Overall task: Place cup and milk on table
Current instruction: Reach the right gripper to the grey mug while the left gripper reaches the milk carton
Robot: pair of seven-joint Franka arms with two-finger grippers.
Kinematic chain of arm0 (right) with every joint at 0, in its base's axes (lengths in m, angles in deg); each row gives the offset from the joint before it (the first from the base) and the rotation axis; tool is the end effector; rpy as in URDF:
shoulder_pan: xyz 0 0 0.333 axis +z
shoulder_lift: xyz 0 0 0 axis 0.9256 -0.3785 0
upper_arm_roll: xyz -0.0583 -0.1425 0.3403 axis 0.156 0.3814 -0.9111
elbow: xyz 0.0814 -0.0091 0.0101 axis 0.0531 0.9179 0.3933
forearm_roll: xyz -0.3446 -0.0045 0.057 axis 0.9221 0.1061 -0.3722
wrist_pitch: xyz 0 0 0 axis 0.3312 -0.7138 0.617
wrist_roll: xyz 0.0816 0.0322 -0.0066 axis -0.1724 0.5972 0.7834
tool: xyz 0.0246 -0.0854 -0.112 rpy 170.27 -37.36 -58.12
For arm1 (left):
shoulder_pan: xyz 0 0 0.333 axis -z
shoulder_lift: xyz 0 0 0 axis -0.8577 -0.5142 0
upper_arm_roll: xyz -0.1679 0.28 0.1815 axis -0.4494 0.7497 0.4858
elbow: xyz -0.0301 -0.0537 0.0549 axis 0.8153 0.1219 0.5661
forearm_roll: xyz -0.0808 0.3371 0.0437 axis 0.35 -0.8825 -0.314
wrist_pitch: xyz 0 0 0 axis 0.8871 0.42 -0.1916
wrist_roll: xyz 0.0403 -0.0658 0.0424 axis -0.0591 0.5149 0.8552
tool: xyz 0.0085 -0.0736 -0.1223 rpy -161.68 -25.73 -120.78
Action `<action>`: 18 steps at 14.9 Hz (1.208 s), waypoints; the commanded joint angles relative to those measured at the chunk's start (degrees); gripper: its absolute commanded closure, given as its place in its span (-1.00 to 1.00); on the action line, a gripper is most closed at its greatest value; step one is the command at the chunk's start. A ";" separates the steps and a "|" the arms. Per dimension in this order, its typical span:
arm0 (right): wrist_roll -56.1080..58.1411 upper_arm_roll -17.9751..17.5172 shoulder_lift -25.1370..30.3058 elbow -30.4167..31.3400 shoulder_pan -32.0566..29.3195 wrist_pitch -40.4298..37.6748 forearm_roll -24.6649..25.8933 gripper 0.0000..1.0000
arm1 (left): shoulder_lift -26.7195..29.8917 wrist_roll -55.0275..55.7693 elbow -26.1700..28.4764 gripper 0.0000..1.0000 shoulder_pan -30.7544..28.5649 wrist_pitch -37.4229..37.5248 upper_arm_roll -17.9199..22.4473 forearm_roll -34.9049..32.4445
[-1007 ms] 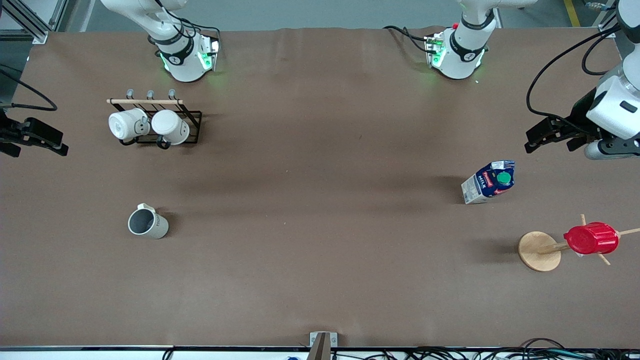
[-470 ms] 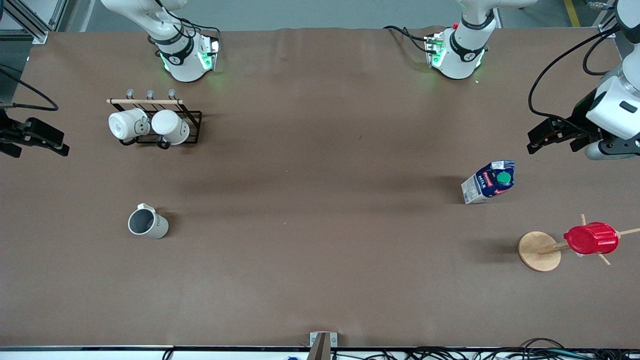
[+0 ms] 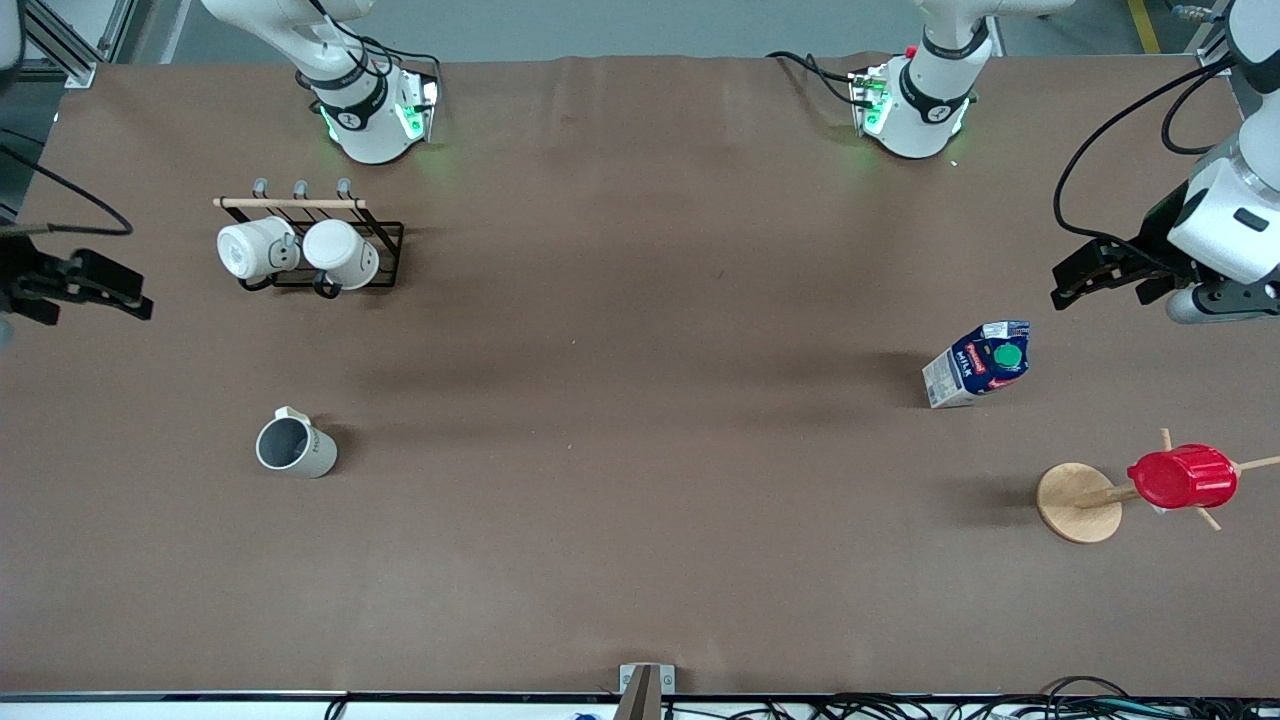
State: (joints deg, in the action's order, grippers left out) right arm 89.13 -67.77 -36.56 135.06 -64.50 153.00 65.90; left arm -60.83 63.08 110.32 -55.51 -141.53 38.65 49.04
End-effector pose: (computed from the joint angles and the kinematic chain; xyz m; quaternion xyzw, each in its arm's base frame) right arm 0.5774 -0.0079 0.6227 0.9993 0.0280 -0.0265 0.0003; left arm 0.5217 -0.0499 0.6121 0.9992 0.0273 0.0258 0.0099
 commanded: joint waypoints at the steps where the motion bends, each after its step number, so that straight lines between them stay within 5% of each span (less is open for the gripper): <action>1: 2.50 -0.30 -5.08 2.11 -0.27 4.38 1.28 -1.00 | -0.10 0.51 3.23 -0.99 0.15 -3.51 -0.04 -0.44; 7: 11.54 0.83 -7.98 18.72 -0.71 28.80 1.19 -1.00 | -0.19 0.42 14.65 -0.99 -0.99 -15.89 0.13 -0.44; 13: 18.51 2.07 -18.00 19.79 -1.50 40.06 0.49 -1.00 | -4.66 0.25 18.62 -0.99 -1.35 -21.44 0.13 -0.53; 18: 18.77 1.98 -19.59 25.59 -1.32 48.78 0.23 -1.00 | -7.31 0.25 20.37 -0.98 -2.14 -24.25 0.22 -1.14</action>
State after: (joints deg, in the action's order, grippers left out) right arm 106.88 -65.34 -57.77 157.67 -65.44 200.19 65.94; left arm -68.05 63.08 129.33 -57.36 -163.69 38.93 49.03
